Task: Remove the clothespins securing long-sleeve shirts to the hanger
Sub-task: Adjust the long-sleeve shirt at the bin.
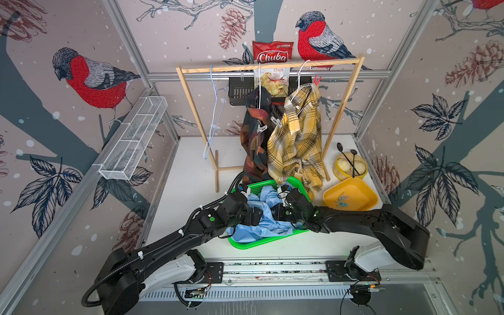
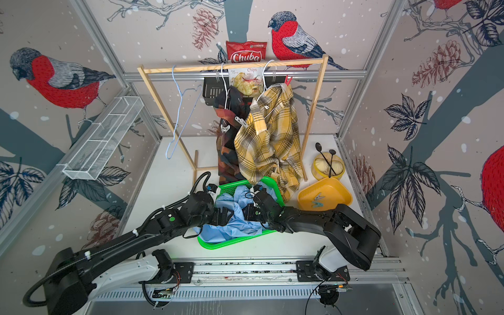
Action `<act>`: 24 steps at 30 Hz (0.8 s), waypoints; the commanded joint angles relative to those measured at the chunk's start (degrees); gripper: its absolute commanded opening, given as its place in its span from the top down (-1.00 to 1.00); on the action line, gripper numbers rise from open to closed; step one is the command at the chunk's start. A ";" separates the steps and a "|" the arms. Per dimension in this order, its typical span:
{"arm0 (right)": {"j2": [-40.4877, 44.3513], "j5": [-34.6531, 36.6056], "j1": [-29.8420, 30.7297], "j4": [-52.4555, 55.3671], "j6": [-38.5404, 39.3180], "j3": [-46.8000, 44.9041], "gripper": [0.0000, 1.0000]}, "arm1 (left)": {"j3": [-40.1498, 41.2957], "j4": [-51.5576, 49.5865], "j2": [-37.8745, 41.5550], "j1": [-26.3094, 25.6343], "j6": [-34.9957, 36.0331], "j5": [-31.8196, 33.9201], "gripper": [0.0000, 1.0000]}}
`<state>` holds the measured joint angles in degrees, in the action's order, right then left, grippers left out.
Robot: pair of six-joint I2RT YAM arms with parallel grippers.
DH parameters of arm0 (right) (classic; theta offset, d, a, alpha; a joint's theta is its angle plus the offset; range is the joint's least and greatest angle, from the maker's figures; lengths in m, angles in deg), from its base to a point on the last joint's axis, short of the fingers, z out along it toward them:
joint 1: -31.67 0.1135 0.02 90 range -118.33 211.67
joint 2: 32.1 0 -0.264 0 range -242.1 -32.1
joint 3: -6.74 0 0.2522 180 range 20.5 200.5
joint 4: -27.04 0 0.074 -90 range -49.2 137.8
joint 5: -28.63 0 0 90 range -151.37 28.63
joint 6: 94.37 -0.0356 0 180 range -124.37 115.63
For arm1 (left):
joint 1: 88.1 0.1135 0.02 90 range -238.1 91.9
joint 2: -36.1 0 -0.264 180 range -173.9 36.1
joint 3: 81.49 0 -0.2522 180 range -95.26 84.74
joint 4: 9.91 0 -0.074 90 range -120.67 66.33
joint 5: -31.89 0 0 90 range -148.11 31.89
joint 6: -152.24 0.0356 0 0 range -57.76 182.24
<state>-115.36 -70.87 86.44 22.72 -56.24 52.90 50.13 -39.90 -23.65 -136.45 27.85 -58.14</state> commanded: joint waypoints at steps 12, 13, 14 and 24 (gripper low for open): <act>14.54 4.57 -3.54 5.09 -4.98 -9.76 0.52 | -0.59 15.97 -17.24 -4.08 -1.75 2.04 -0.81; 15.57 4.64 -3.63 5.62 -5.23 -10.28 0.52 | -1.03 16.62 -18.59 -4.66 -2.03 1.99 -0.81; 16.53 5.02 -3.75 6.69 -5.42 -10.59 0.52 | -1.29 17.23 -19.73 -5.05 -2.33 1.80 -0.81; 32.71 8.57 -7.99 17.55 -8.25 -15.58 0.50 | -7.07 23.39 -31.45 -8.49 -1.31 0.80 -0.82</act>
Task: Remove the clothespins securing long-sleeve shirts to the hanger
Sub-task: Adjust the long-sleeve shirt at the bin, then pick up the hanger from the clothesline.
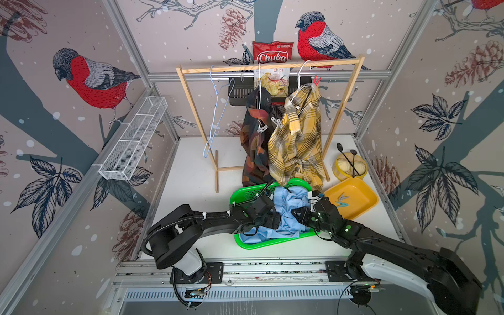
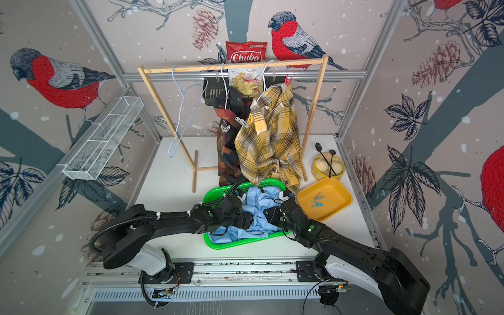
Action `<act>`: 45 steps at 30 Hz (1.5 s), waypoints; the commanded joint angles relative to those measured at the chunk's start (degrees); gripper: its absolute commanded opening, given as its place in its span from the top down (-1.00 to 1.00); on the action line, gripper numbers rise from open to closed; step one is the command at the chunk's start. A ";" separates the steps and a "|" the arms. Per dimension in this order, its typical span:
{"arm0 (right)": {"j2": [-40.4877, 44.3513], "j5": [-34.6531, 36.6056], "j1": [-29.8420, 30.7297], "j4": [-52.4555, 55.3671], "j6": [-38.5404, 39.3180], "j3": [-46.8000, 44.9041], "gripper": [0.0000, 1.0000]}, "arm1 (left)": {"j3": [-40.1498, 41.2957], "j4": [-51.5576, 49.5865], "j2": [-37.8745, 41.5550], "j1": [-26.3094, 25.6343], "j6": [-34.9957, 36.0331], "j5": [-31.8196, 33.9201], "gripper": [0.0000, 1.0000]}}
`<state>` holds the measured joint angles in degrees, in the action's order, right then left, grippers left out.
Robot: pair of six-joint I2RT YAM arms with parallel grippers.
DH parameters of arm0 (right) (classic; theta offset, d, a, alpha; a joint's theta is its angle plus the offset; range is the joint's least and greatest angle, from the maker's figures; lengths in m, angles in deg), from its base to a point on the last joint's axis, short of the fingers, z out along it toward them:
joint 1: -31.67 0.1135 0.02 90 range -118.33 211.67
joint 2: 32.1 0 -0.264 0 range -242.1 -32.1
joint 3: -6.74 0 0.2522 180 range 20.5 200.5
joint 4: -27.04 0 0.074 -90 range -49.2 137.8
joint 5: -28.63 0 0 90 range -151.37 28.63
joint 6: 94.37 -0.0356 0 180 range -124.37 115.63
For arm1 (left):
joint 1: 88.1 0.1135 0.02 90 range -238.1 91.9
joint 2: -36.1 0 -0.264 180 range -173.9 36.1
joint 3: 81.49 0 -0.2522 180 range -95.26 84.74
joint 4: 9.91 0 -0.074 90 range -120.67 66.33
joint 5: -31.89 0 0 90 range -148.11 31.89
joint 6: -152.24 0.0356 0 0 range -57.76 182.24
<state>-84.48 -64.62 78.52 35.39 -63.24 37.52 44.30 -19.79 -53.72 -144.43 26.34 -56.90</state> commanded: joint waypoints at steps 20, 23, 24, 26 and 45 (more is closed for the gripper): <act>1.09 8.39 1.74 24.24 5.22 19.41 -0.98 | -8.92 -29.27 36.44 -0.18 12.42 9.66 -0.92; 1.75 9.84 1.75 27.25 6.91 22.03 -1.00 | -16.27 -33.59 39.39 0.71 14.19 12.81 -0.91; 1.61 10.66 1.67 28.28 7.42 23.06 -1.00 | -19.97 -35.16 39.25 0.99 14.99 14.28 -0.90; 0.87 12.39 1.60 29.97 8.60 25.36 -1.00 | -25.38 -36.04 38.47 1.48 16.80 16.93 -0.82; -0.75 -1.67 -7.04 23.30 17.84 27.34 -1.00 | -60.31 -26.25 7.12 10.23 28.67 4.01 -0.13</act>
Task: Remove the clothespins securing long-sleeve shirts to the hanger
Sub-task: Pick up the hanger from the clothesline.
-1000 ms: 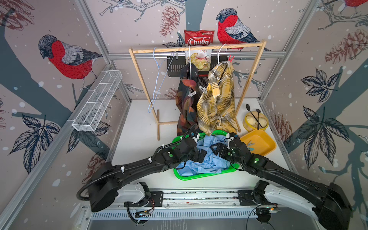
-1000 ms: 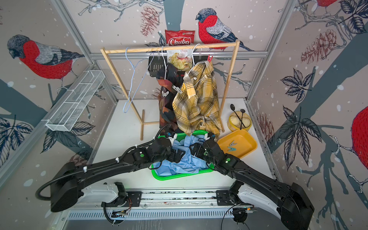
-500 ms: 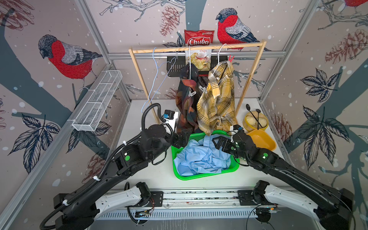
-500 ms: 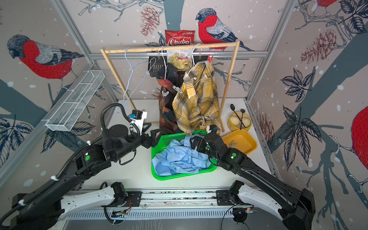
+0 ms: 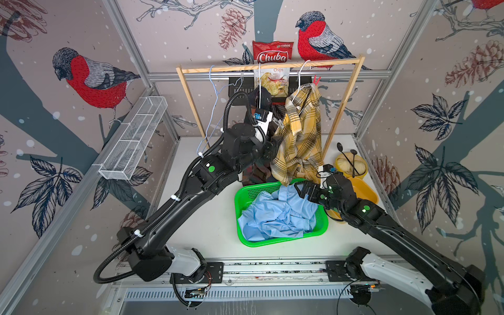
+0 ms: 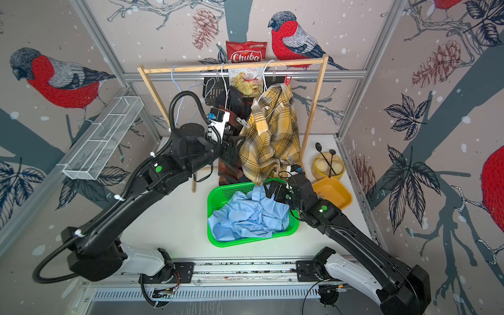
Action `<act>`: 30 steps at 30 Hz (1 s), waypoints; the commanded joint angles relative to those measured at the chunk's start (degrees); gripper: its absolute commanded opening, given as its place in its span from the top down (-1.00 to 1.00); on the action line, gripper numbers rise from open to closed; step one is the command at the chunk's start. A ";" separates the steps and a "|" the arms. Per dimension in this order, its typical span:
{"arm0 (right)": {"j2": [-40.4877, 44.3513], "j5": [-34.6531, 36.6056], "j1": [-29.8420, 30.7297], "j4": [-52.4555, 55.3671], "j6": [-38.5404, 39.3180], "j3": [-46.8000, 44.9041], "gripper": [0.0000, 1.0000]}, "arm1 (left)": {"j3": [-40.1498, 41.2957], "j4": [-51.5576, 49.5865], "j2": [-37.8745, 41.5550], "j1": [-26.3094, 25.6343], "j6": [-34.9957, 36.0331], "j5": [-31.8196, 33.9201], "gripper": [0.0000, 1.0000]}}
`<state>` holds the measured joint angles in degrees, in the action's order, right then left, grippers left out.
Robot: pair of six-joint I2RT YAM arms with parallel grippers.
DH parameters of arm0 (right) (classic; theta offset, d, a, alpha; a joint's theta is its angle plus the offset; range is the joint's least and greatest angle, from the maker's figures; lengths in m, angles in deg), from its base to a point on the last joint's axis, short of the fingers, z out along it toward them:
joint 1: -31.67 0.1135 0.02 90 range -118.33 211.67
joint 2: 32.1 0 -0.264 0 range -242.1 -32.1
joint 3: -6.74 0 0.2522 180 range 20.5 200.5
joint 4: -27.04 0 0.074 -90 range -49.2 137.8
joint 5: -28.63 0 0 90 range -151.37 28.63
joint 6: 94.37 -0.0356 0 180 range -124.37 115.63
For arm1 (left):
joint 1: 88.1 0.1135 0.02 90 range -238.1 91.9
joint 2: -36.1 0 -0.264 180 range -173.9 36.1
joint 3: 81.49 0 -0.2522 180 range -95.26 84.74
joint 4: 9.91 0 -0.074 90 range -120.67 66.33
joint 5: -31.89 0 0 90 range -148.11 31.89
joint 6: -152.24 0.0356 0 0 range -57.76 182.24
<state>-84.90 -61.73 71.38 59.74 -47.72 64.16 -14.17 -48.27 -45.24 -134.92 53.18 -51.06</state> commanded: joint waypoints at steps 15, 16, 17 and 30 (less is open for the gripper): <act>2.36 -14.05 -1.93 -2.30 3.07 1.59 -1.00 | -1.63 3.02 -5.80 5.02 3.08 -5.17 0.08; 2.35 -14.05 -2.00 -2.08 3.26 1.80 -1.00 | -1.72 2.99 -5.98 4.99 3.08 -5.68 0.13; 2.27 -14.05 -2.16 -1.89 3.44 1.91 -1.00 | -1.80 3.02 -6.17 5.04 2.97 -6.06 0.18; 1.74 -12.20 -2.88 3.82 7.59 6.30 -1.00 | -2.40 4.75 -6.37 4.67 2.02 -8.36 1.00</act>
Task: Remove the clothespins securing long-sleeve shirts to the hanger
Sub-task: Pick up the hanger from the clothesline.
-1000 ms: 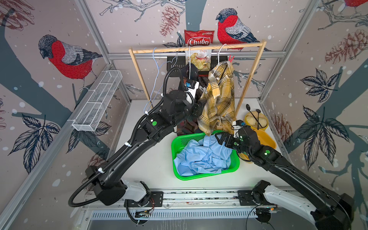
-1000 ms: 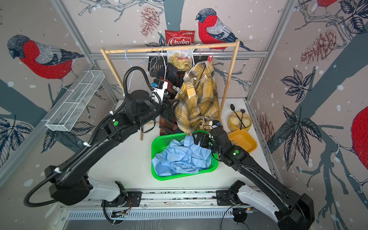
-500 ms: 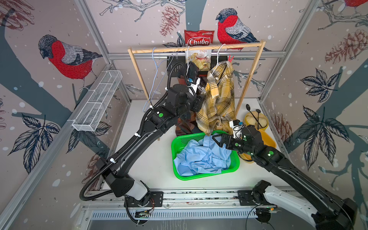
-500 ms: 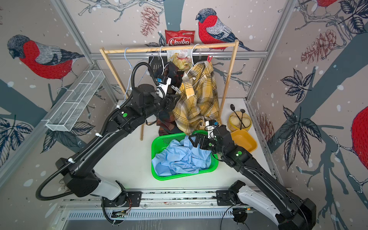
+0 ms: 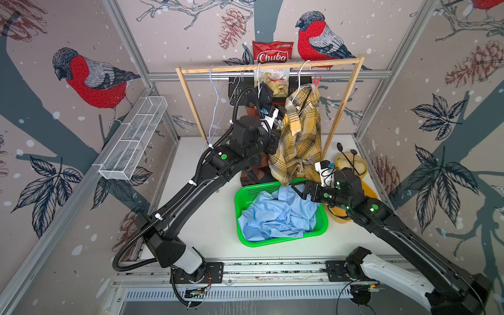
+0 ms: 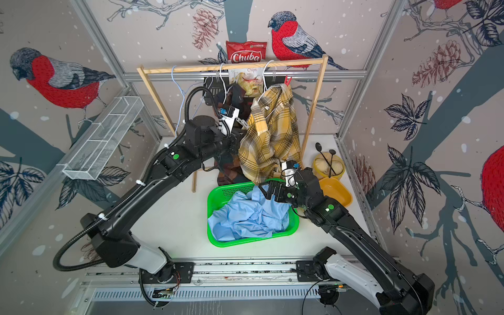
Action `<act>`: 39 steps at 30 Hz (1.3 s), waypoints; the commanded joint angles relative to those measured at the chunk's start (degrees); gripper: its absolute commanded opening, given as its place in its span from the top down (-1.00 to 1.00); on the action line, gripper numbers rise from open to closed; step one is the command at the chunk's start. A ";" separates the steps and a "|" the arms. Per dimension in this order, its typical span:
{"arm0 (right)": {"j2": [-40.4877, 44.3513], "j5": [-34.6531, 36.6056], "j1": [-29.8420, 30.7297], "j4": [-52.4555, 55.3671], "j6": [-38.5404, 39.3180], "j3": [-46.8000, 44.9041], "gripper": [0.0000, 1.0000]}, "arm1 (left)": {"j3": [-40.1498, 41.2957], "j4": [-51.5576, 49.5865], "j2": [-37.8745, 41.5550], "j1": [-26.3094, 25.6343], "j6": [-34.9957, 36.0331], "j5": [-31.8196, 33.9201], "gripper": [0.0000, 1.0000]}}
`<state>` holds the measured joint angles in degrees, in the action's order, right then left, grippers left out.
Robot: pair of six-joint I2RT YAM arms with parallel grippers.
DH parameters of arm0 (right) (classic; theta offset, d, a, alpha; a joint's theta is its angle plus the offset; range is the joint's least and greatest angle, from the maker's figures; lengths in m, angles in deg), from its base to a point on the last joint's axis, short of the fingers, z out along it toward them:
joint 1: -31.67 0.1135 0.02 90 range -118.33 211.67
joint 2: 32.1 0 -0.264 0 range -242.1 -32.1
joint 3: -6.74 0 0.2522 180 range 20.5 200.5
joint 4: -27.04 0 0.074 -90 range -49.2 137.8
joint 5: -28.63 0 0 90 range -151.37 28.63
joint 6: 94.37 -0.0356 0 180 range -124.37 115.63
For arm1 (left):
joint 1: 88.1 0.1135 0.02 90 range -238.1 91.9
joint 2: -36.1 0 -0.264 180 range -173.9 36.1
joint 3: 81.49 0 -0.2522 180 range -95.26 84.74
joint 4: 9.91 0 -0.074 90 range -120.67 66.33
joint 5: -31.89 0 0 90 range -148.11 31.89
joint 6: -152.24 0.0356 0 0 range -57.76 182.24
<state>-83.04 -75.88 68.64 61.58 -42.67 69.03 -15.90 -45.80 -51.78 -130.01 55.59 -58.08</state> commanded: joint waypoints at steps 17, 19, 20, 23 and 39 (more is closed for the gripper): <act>-0.92 19.38 0.07 9.87 10.42 9.64 -0.99 | -9.52 4.28 -0.02 -6.62 3.65 10.06 1.00; -1.21 18.40 -0.01 8.28 10.76 9.80 -0.99 | -9.88 4.24 0.29 -6.68 4.06 10.33 1.00; -1.56 17.71 0.11 7.55 10.88 9.98 -0.99 | -10.22 4.13 0.42 -6.71 4.08 10.57 1.00; -2.86 15.14 1.69 5.09 11.71 10.65 -0.99 | -11.60 3.56 0.77 -6.87 4.54 10.43 1.00; -11.04 11.91 9.19 -6.00 11.79 10.80 -1.00 | -6.23 0.14 5.70 -7.57 1.92 6.92 1.00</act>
<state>-93.29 -62.74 76.93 59.50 -30.28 79.94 -22.85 -49.25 -47.45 -137.39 58.56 -49.62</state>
